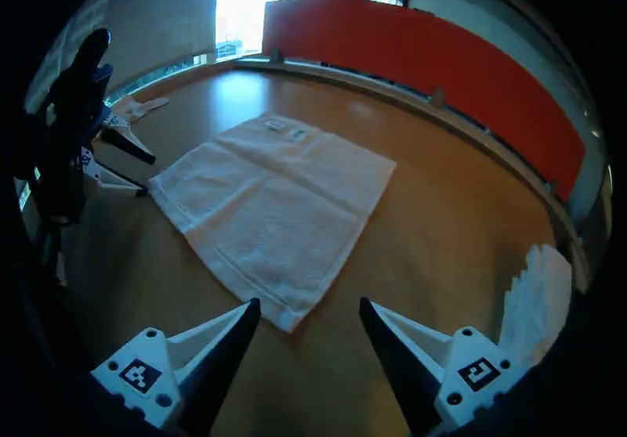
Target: Fold towel
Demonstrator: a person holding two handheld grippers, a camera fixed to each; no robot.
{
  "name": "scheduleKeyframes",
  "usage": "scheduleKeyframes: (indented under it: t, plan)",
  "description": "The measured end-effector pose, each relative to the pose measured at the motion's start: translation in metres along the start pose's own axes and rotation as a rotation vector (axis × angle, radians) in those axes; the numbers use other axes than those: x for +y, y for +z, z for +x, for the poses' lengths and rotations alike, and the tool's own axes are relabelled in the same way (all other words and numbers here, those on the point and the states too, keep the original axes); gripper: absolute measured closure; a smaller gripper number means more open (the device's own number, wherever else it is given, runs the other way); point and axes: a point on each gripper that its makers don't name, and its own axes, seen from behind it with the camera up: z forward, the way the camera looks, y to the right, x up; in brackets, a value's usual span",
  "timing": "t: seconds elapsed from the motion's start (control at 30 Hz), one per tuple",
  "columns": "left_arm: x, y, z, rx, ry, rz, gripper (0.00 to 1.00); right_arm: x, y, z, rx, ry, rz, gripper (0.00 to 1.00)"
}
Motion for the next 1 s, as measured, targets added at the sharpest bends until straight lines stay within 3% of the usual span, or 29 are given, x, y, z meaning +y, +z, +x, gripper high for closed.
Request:
scheduleKeyframes:
  t: [0.2, 0.53, 0.8, 1.0]
  plan:
    - [0.003, 0.003, -0.007, -0.022, -0.005, 0.001, 0.09, -0.004, 0.003, -0.008, -0.021, 0.005, 0.024, 0.19]
    - [0.002, 0.003, -0.01, -0.029, -0.005, 0.017, 0.19, -0.011, 0.006, -0.019, -0.042, 0.024, 0.056, 0.42]
    - [0.003, 0.003, -0.01, -0.035, -0.013, 0.024, 0.23, -0.012, 0.007, -0.019, -0.041, 0.051, 0.063, 0.72]
    - [0.005, 0.003, -0.011, -0.043, -0.018, 0.031, 0.29, -0.013, 0.007, -0.018, -0.042, 0.046, 0.068, 0.77]
